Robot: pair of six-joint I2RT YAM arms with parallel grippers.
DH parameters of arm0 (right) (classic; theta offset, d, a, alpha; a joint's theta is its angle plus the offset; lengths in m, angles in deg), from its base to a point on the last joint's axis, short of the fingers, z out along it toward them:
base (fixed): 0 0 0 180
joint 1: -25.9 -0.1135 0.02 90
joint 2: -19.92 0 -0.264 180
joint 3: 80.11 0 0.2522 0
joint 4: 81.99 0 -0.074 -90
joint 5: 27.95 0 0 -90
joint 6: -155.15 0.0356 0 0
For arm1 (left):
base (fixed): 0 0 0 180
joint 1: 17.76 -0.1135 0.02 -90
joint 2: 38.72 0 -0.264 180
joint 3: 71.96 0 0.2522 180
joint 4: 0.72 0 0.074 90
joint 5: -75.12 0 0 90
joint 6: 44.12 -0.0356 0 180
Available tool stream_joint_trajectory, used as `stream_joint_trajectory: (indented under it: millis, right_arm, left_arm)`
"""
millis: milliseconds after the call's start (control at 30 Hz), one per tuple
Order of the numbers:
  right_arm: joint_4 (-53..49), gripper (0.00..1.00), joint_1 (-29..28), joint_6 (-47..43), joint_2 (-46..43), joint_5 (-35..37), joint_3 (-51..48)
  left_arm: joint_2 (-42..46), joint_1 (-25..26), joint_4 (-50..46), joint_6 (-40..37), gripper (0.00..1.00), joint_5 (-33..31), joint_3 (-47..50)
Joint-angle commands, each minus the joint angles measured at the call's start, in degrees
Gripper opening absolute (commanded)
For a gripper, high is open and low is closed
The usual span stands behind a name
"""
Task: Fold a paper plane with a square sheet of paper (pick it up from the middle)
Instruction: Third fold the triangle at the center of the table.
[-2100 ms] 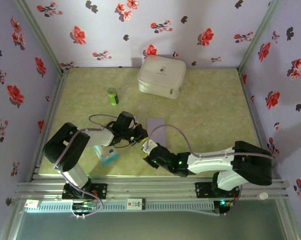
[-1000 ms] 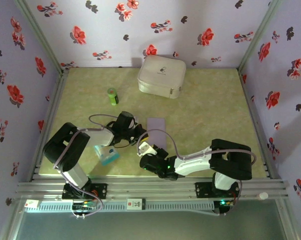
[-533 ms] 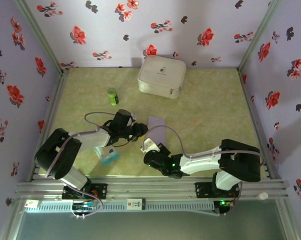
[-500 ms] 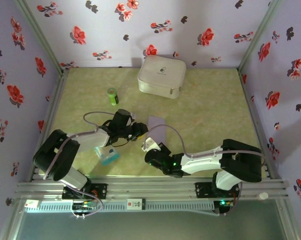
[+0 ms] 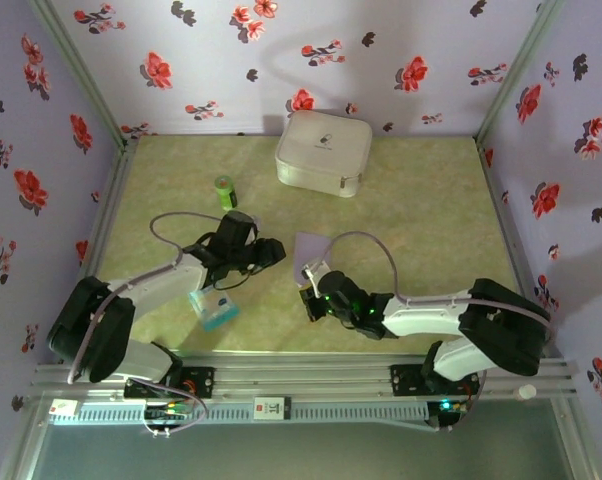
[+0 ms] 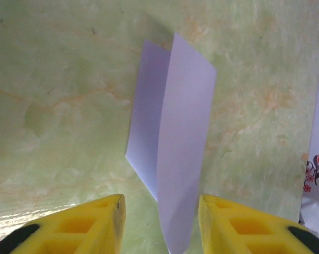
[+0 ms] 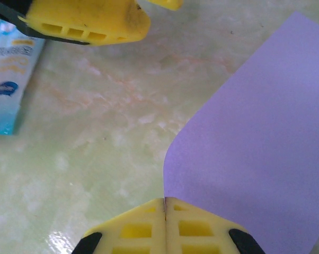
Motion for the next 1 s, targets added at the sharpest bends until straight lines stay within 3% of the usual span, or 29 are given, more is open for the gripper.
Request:
stream_joint_trajectory:
  millis: [0,567,967]
  right_arm:
    - [3.8,0.00,1.4,2.7,-1.7,-6.8,-1.2]
    - [5.7,0.00,3.5,5.6,-0.6,-13.1,-1.9]
    - [3.7,0.00,3.5,4.7,2.3,-14.7,-0.4]
  left_arm:
    - [-0.6,-0.5,-3.6,-4.9,0.40,0.9,-3.8]
    - [-19.4,-0.4,-12.9,-17.3,0.26,13.9,-23.3]
    - [-32.9,1.0,-17.2,-21.0,0.24,14.4,-30.8]
